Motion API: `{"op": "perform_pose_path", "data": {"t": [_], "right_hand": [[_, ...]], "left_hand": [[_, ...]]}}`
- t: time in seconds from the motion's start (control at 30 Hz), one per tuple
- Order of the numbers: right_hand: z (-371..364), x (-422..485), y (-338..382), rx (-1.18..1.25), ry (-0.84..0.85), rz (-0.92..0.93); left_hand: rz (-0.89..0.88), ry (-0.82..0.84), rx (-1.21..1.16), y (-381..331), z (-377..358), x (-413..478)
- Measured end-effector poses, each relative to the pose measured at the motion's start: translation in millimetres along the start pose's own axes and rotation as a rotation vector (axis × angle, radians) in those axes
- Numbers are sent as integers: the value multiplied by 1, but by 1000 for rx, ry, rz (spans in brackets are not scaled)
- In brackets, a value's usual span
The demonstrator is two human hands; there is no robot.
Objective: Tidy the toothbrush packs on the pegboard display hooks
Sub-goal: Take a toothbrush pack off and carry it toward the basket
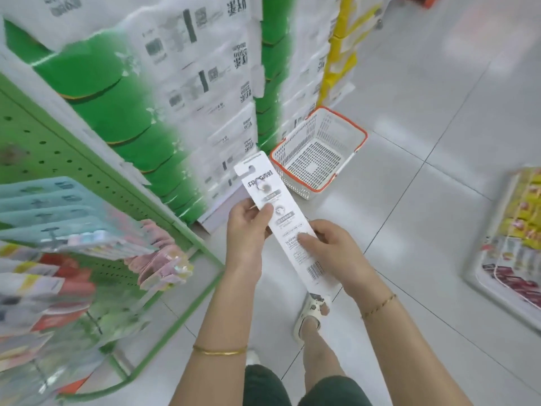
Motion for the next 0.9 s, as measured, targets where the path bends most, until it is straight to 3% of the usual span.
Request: {"op": "perform_pose_path", "data": {"t": [0.1,0.3,0.67,0.9], "right_hand": [[39,33,6,23,-42,-11],[133,105,45,28,-97,11],[231,276,117,-45,-22,-85],[273,391,176,-213,23,-108]], "left_hand": [[66,148,135,24,-51,15],[66,185,205,39,-155,79],[188,84,181,83,-259,244],[281,30,159,98,-310,355]]}}
Point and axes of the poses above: each hand's wrist, its own x-axis towards the middle knuckle, its own z-axis out of the back of the hand, y = z × x, the point moved 8 cm from there along x, towards the middle knuckle, and after that the axes turned 12 degrees about -z, right-handed, at the moved point
